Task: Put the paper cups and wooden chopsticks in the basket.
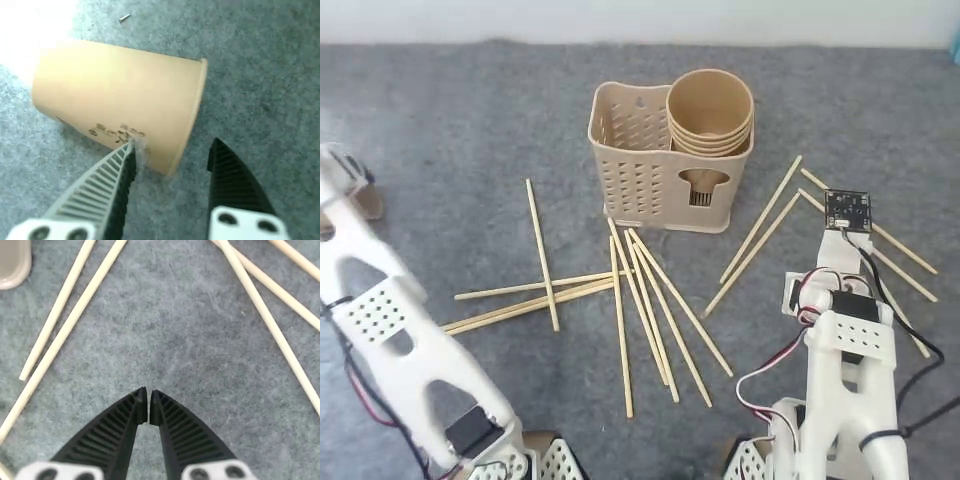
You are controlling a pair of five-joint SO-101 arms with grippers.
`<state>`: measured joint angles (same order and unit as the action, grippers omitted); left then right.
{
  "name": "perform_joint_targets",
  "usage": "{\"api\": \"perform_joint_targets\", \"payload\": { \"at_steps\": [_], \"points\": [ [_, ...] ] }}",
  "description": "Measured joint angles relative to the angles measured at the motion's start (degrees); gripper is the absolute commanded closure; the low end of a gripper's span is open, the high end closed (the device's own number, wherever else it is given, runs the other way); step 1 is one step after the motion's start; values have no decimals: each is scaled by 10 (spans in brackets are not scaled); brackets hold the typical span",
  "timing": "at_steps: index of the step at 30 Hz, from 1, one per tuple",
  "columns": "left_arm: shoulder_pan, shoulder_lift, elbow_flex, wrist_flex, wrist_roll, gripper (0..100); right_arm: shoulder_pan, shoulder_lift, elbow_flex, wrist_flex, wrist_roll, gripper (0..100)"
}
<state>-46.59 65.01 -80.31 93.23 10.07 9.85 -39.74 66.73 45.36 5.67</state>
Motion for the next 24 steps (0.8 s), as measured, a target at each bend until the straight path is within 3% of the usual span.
{"api": "perform_joint_targets", "payload": {
  "at_steps": [12, 18, 24],
  "points": [
    [-29, 4, 1, -16, -31, 833, 0, 0, 0, 0, 0, 961],
    [-30, 36, 0, -17, -32, 997, 0, 0, 0, 0, 0, 961],
    [-29, 48, 0, -17, -33, 988, 0, 0, 0, 0, 0, 961]
  ]
}}
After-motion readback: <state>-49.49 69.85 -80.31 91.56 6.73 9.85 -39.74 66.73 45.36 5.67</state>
